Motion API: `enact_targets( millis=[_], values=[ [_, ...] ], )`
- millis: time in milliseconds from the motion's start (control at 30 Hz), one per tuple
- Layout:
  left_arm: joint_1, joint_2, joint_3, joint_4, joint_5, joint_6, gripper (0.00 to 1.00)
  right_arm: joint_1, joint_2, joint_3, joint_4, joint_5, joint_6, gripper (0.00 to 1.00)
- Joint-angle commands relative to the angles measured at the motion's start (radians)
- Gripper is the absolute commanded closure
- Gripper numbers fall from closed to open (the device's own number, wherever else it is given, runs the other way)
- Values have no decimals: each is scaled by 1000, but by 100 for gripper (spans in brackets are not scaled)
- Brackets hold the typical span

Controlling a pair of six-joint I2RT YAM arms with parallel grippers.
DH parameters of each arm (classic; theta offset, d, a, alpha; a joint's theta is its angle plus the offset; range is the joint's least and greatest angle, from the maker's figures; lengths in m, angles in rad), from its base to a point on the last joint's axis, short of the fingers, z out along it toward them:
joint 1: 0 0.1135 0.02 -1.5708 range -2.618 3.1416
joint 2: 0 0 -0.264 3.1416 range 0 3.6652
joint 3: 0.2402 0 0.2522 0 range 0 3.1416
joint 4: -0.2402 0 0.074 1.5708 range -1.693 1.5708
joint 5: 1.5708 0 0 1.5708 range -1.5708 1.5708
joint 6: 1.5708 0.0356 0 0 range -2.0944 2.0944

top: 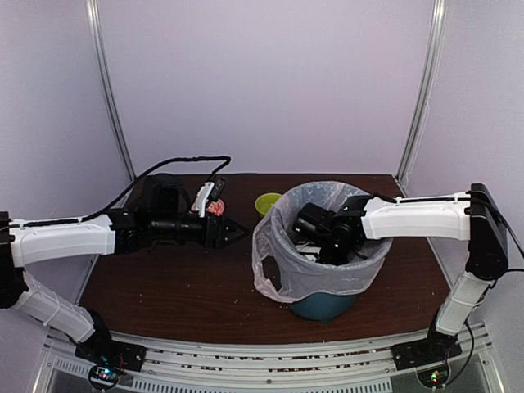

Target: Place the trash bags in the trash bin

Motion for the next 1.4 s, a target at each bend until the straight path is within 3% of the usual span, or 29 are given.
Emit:
enact_targets(
  millis=[0,500,733,900,1133,1367],
  values=[
    [-1,63,58,97,46,15,32,8,-54,31,-50,39,32,99],
    [-4,234,83,45,31,1,36,9,-175,200,-115,67,65,97],
    [-5,170,82,8,24,11,37,7,-242,300,-176,103,85,97],
    [-5,76,86,-62,46,67,33,-9,-283,364,-193,156,104,83],
    [9,-38,203,-333,-135,175,26,-120,-324,424,-137,83,102,75],
    [41,-39,459,-550,-354,264,13,-257,-337,516,-124,53,72,69]
  ],
)
